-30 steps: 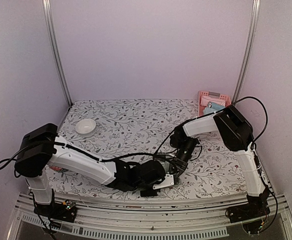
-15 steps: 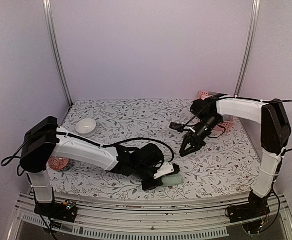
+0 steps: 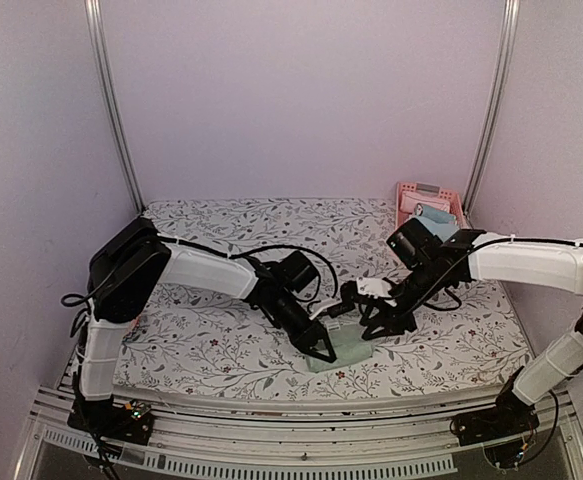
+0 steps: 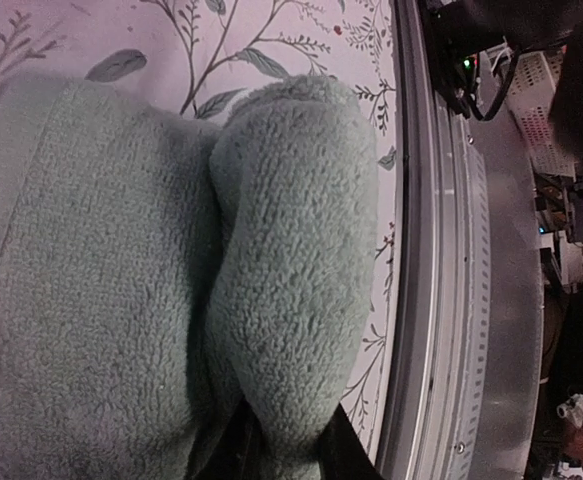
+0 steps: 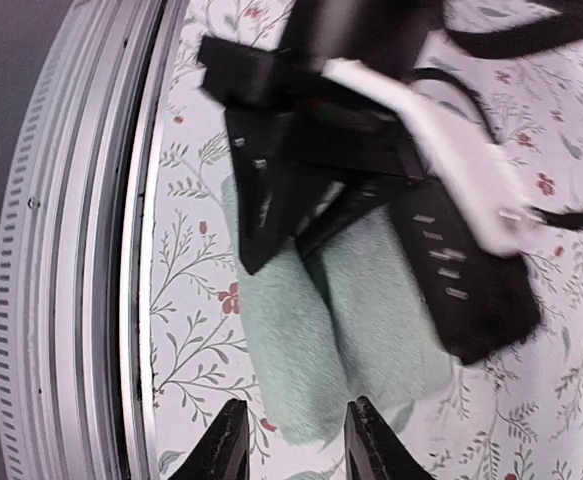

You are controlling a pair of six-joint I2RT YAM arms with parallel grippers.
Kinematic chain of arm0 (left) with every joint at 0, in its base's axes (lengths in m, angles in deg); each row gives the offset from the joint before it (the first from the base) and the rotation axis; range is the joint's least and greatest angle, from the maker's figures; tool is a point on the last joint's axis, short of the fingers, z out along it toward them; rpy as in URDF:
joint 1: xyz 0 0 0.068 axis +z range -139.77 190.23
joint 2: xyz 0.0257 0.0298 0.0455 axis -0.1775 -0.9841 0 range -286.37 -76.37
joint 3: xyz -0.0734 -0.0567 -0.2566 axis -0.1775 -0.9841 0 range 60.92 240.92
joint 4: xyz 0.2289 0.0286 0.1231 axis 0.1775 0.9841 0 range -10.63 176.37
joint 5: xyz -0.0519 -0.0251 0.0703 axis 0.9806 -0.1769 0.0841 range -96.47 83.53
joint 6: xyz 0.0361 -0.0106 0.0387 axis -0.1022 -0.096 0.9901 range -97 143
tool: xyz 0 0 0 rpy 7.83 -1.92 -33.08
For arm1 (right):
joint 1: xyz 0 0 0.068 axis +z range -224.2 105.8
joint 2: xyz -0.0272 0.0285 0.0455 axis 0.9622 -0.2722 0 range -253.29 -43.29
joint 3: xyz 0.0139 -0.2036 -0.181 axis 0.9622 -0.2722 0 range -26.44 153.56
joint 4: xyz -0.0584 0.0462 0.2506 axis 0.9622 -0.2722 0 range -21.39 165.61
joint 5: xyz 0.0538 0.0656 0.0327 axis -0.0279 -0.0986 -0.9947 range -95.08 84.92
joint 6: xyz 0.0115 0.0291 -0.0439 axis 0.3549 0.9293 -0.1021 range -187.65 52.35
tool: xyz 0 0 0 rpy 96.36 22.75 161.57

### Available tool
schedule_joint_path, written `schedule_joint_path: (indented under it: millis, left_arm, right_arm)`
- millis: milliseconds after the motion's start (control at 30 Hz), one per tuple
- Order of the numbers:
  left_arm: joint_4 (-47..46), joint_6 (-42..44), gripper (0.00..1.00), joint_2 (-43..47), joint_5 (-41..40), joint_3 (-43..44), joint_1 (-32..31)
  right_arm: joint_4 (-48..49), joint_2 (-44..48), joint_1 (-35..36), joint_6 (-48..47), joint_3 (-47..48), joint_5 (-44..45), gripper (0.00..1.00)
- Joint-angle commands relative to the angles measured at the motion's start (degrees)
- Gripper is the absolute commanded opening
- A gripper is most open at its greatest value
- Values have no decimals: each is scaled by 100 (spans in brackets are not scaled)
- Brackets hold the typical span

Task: Roll the towels
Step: Roll the towel at the center of the board.

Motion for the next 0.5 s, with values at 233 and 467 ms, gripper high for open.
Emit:
schedule_joint_path:
  millis: [233, 467]
  left_arm:
    - [981, -325, 16, -661, 421, 38, 181]
    - [1183, -256, 17, -731, 324, 213, 198]
  right_arm:
    - [1462, -482, 1583, -106, -546, 2008, 38]
    - [1629, -983, 1863, -175, -637, 2369, 35]
